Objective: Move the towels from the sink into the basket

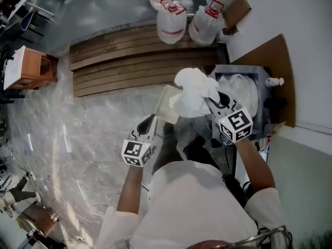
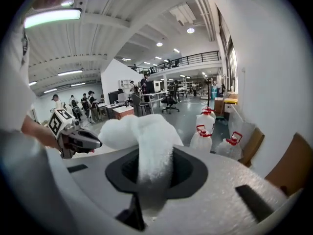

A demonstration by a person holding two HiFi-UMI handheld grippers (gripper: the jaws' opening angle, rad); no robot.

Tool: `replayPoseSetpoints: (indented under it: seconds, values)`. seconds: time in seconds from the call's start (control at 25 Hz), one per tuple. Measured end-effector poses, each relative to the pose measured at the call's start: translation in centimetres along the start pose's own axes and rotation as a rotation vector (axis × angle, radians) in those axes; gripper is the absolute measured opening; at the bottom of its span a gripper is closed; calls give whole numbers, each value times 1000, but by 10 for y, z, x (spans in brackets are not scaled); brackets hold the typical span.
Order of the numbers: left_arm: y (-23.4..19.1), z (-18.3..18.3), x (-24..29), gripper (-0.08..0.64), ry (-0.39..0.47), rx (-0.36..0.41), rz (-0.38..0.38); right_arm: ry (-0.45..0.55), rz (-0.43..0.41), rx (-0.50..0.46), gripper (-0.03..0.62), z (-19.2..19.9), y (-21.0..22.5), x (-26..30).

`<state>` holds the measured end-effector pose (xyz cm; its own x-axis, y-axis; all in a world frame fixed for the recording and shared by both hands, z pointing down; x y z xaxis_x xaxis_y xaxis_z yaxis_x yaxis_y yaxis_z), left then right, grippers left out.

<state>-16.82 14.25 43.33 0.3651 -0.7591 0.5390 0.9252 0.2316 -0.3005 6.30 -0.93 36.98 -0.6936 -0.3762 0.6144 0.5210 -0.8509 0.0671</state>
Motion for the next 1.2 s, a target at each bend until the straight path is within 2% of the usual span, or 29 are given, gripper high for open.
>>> replayPoseSetpoints:
  seconds: [0.24, 0.48, 0.6, 0.76, 1.0, 1.04, 1.12, 1.2]
  values:
    - [-48, 47, 43, 17, -59, -24, -30, -187, -31, 125, 94, 116, -10, 145]
    - [-90, 128, 81, 17, -126, -66, -37, -407, 2, 273, 94, 250, -34, 273]
    - [-104, 161, 98, 17, -134, -95, -25, -500, 16, 302, 95, 313, -42, 331]
    - [-118, 201, 124, 17, -195, -127, -9, -589, 31, 326, 95, 383, -46, 397]
    - [-150, 295, 179, 17, -279, -147, -15, -704, 52, 305, 95, 469, -56, 461]
    - [-154, 306, 187, 17, -290, -154, -11, -712, 52, 298, 123, 479, -57, 469]
    - [-160, 321, 199, 17, -306, -158, -3, -725, 36, 276, 242, 489, -59, 480]
    - [-160, 330, 202, 17, -322, -160, 6, -721, 14, 261, 268, 486, -65, 480]
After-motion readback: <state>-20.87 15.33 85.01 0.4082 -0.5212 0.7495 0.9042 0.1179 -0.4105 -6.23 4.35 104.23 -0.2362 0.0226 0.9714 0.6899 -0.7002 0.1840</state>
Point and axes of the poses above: the fingertips, and each gripper's own axes: x forward along the fingers, y to its right, z out of its underside, the point moved 7 cm from there along -x, backward along the fingers, and after that the axes turned 9 degrees about -y, right-handed, at the moved point
